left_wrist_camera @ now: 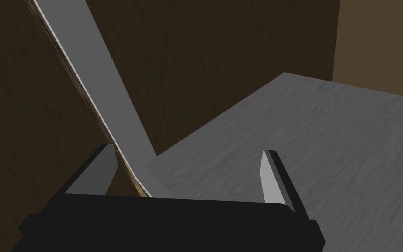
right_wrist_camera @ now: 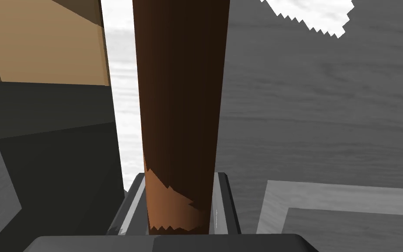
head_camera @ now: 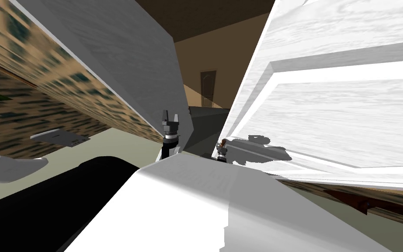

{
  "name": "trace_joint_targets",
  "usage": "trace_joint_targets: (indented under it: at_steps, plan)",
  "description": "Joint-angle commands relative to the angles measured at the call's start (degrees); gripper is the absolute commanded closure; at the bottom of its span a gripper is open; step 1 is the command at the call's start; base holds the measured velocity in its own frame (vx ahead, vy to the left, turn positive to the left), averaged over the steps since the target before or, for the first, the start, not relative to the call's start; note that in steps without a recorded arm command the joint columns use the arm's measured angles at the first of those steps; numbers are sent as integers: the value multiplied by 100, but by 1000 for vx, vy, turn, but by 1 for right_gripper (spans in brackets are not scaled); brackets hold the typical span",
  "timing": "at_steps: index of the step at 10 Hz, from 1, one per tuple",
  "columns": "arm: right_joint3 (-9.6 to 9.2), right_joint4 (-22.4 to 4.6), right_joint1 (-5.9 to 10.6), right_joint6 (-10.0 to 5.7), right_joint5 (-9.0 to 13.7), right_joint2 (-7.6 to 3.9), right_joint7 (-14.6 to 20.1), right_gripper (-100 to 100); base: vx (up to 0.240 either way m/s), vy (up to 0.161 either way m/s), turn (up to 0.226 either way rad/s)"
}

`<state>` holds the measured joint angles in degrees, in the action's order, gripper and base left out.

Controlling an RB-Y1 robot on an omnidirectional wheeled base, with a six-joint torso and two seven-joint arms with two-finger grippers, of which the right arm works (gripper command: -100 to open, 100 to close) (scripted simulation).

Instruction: Push the door open

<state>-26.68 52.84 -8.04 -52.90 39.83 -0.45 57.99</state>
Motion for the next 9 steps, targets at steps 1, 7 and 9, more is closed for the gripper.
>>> trace_joint_targets:
  at_steps: [1,7,9]
  plan:
    - [144,130,-48,-41,63,-93,-62,100,206,28,-33]
    - [561,118,10,-106,288,-171,-158,100,192,39,-67]
    - [642,115,22,-118,332,-166,-177,100,121,26,-37]
